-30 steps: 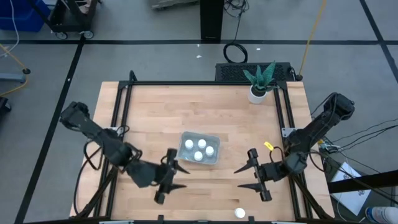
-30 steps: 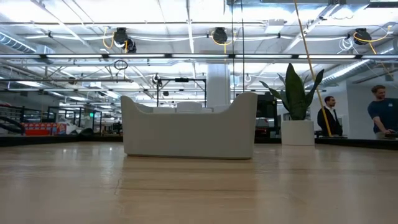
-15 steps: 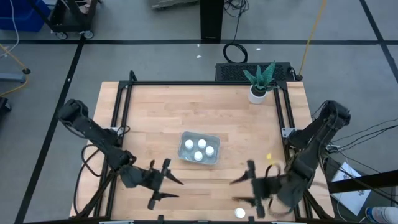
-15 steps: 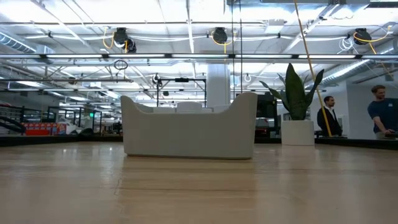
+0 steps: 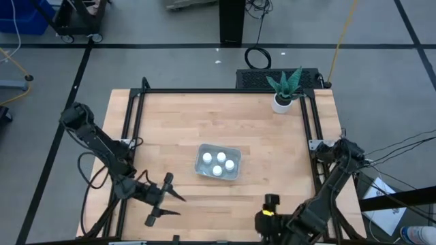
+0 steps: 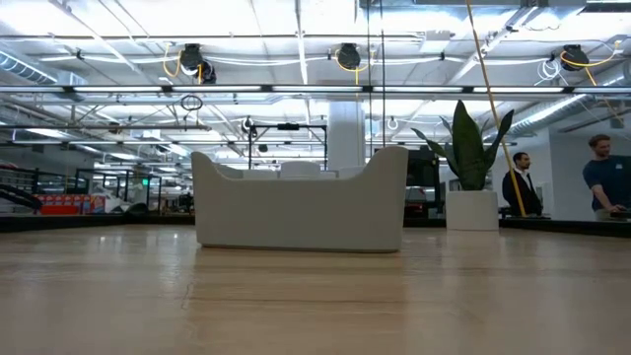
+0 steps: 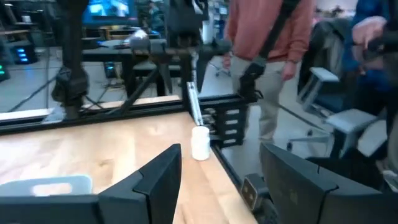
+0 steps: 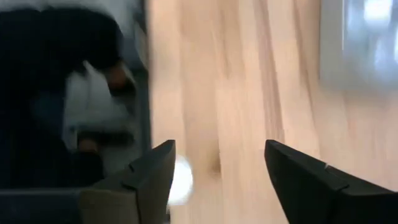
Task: Pick and place pill bottles into a basket
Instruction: Put the pill bottle into the bin
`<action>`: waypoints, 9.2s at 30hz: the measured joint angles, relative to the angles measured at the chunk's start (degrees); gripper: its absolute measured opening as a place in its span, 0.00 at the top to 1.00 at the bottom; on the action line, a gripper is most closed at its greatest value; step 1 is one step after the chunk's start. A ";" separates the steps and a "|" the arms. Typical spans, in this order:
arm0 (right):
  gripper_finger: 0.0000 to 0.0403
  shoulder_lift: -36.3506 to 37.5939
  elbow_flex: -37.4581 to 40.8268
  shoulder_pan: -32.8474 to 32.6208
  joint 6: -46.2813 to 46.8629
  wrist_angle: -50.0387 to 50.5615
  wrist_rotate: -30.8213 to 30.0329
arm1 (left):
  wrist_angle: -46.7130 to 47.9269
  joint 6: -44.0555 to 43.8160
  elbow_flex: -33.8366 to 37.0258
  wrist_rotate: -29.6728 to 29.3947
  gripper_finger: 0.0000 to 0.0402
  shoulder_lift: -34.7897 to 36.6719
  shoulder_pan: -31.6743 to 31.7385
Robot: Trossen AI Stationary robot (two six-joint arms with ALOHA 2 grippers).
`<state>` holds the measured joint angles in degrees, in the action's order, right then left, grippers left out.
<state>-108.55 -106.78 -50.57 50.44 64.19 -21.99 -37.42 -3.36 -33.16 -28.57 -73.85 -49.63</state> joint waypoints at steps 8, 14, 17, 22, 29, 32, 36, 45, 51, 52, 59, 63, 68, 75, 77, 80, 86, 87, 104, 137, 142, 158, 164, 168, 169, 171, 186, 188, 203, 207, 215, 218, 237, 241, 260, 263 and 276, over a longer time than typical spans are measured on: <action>0.30 -0.05 1.31 1.36 11.85 3.18 8.52 | -0.44 -0.33 0.30 -1.20 0.45 0.84 0.10; 0.30 -0.87 1.46 2.96 12.92 0.48 11.64 | 0.40 -1.33 0.32 -1.21 0.45 0.84 0.75; 0.30 -0.75 3.14 3.26 13.66 -3.16 11.68 | 0.62 -0.86 0.32 -1.20 0.45 0.84 0.75; 0.30 -0.79 6.26 3.61 18.86 -5.16 14.54 | 2.07 -0.07 0.32 -1.02 0.46 0.84 0.75; 0.30 -0.73 10.31 3.67 23.10 -7.90 16.30 | 4.67 -0.24 0.32 -0.97 0.46 0.82 0.75; 0.30 -0.79 11.65 3.57 23.90 -10.20 16.34 | 5.17 -0.80 0.32 -0.93 0.46 0.82 0.75; 0.30 -0.77 13.64 2.93 24.82 -13.91 16.31 | 5.15 -0.82 0.32 -0.93 0.45 0.82 0.82; 0.30 -0.77 17.09 1.42 26.71 -17.34 16.35 | 4.84 -1.42 0.32 -0.94 0.47 0.82 0.84; 0.30 -0.77 18.68 0.94 27.40 -20.44 16.29 | 5.14 -1.40 0.32 -1.06 0.45 0.82 0.86; 0.30 -0.77 18.72 0.94 27.53 -20.81 16.28 | 5.15 -1.40 0.32 -1.06 0.45 0.82 0.86; 0.30 -0.74 19.15 0.94 27.83 -21.18 16.13 | 5.94 -1.55 0.32 -1.34 0.47 0.82 0.86; 0.30 -0.73 21.61 0.94 28.37 -24.98 16.21 | 5.98 -1.92 0.32 -1.50 0.46 0.82 0.86; 0.30 -0.73 23.86 0.93 27.98 -30.40 16.29 | 5.95 -1.94 0.32 -1.48 0.45 0.82 0.86; 0.30 -0.74 26.01 0.26 28.51 -30.22 17.86 | 5.95 -2.12 0.32 -1.48 0.47 0.82 0.86; 0.31 -0.73 26.12 0.18 28.17 -30.26 17.78 | 5.93 -2.12 0.32 -1.49 0.46 0.82 0.86; 0.34 -0.74 26.14 0.20 28.12 -30.17 17.66 | 5.92 -2.11 0.32 -1.50 0.46 0.82 0.86; 0.41 -0.74 26.14 0.20 27.00 -30.15 17.36 | 5.91 -2.10 0.32 -1.48 0.46 0.82 0.86; 0.42 -0.73 26.14 0.20 26.94 -30.15 17.31 | 5.91 -2.10 0.32 -1.48 0.46 0.82 0.86; 0.59 -0.69 26.10 0.35 22.01 -30.23 11.73 | 5.93 -2.35 0.32 -1.48 0.47 0.82 0.86; 0.59 9.29 26.12 6.26 -25.06 -41.15 -41.15 | 5.70 -1.80 0.32 -4.47 0.49 0.79 0.84; 0.59 9.91 26.10 8.10 -36.92 -48.84 -48.52 | 3.31 0.46 0.30 -10.71 0.52 0.79 0.86; 0.62 13.47 26.12 24.65 -49.04 -55.52 -22.02 | 8.60 1.38 0.30 -14.03 0.58 7.17 -2.40; 0.63 13.76 26.10 30.59 -48.27 -54.50 -7.18 | 9.07 1.63 0.30 -15.81 0.59 7.18 -3.53; 0.62 13.70 24.84 33.37 -45.93 -49.32 -0.69 | 10.39 3.20 0.30 -20.87 0.61 7.47 -5.03; 0.63 13.70 24.01 33.80 -45.66 -47.64 -0.20 | 10.72 3.32 0.30 -21.98 0.61 7.67 -5.40; 0.63 13.70 22.15 34.34 -45.74 -44.59 0.01 | 11.21 3.34 0.30 -23.82 0.62 8.08 -5.94; 0.63 -1.71 -8.05 38.17 -45.09 -16.76 11.85 | 15.45 4.87 0.30 -28.64 0.62 12.14 -8.86; 0.63 -5.26 -12.43 38.86 -44.31 -10.67 13.14 | 15.65 4.73 0.30 -28.77 0.62 12.16 -9.10; 0.62 -15.32 -16.37 41.31 -46.64 -4.13 19.79 | 18.04 2.76 0.30 -28.56 0.62 12.12 -10.57; 0.63 -16.50 -16.37 41.33 -47.76 -4.81 20.64 | 18.04 2.80 0.30 -28.56 0.62 12.12 -10.57; 0.63 -18.28 -16.39 41.40 -49.05 -6.39 20.84 | 19.14 2.13 0.30 -28.53 0.62 12.10 -10.57; 0.63 -18.74 -16.31 41.53 -49.20 -6.21 20.88 | 19.37 1.67 0.30 -28.53 0.62 12.09 -10.57; 0.63 -22.65 -16.20 42.64 -49.82 -6.76 22.17 | 21.09 0.15 0.30 -28.47 0.62 12.09 -10.57; 0.62 -22.64 -15.13 43.05 -49.66 -7.86 22.34 | 21.05 0.04 0.30 -28.47 0.62 12.09 -10.57; 0.59 -22.28 -7.45 43.83 -49.59 -14.57 24.67 | 21.38 -0.13 0.30 -28.49 0.62 12.09 -10.57; 0.55 -22.35 -7.41 43.82 -49.62 -15.05 24.89 | 21.38 -0.13 0.30 -28.51 0.62 12.09 -10.57; 0.42 -22.43 -7.10 43.72 -49.65 -15.39 25.03 | 22.39 -1.09 0.30 -28.51 0.62 12.10 -10.57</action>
<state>-130.98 -113.89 -6.85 0.78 48.81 3.04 -15.03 -4.44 -32.86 -57.08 -61.75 -60.20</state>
